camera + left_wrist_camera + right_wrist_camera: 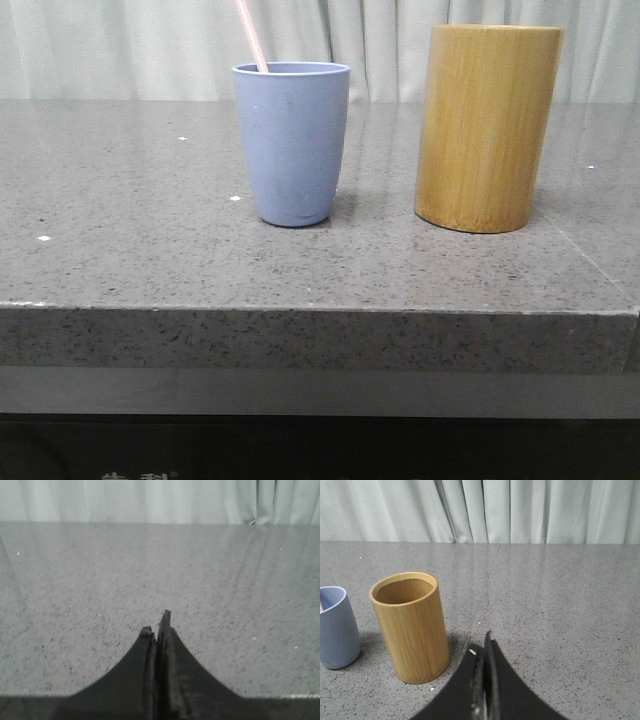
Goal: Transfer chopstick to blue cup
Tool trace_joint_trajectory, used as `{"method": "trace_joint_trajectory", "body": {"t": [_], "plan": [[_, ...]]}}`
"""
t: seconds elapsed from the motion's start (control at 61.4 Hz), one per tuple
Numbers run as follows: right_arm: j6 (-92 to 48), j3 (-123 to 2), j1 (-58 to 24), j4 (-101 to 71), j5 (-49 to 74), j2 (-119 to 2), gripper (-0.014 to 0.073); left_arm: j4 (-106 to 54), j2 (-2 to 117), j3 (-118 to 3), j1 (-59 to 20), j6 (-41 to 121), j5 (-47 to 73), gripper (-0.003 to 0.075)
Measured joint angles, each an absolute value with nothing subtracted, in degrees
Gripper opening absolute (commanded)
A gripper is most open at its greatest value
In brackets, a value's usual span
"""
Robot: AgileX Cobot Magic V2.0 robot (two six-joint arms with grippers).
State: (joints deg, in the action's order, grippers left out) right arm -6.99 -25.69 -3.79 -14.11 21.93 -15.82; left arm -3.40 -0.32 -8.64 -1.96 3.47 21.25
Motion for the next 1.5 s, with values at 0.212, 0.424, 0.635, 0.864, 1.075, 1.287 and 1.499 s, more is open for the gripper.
{"method": "trace_joint_trajectory", "body": {"t": [0.212, 0.424, 0.635, 0.864, 1.075, 1.287, 1.499], "plan": [[-7.0, -25.7, -3.8, -14.1, 21.9, -15.8, -0.0117, -3.9, -0.3, -0.8, -1.6, 3.5, 15.0, -0.0019], [-7.0, -25.7, -3.8, -14.1, 21.9, -15.8, -0.0117, -5.9, -0.3, 0.1, -1.4, 3.5, 10.5, -0.0019], [-7.0, -25.7, -3.8, -14.1, 21.9, -15.8, -0.0117, -6.0, -0.3, 0.1, -1.4, 3.5, 10.4, -0.0019], [-7.0, -25.7, -3.8, -14.1, 21.9, -15.8, -0.0117, -6.2, -0.3, 0.1, -1.4, 3.5, 10.4, -0.0019], [-7.0, -25.7, -3.8, -14.1, 21.9, -15.8, -0.0117, -6.2, -0.3, 0.1, -1.4, 3.5, 10.4, -0.0019], [-7.0, -24.5, -4.7, -13.5, 20.8, -15.8, -0.0117, -6.2, -0.3, 0.1, -1.4, 3.5, 10.4, -0.0019], [-7.0, -15.1, -2.8, -10.1, 11.5, -12.2, -0.0117, -6.2, -0.3, 0.1, -1.4, 3.5, 10.4, -0.0019]]}}
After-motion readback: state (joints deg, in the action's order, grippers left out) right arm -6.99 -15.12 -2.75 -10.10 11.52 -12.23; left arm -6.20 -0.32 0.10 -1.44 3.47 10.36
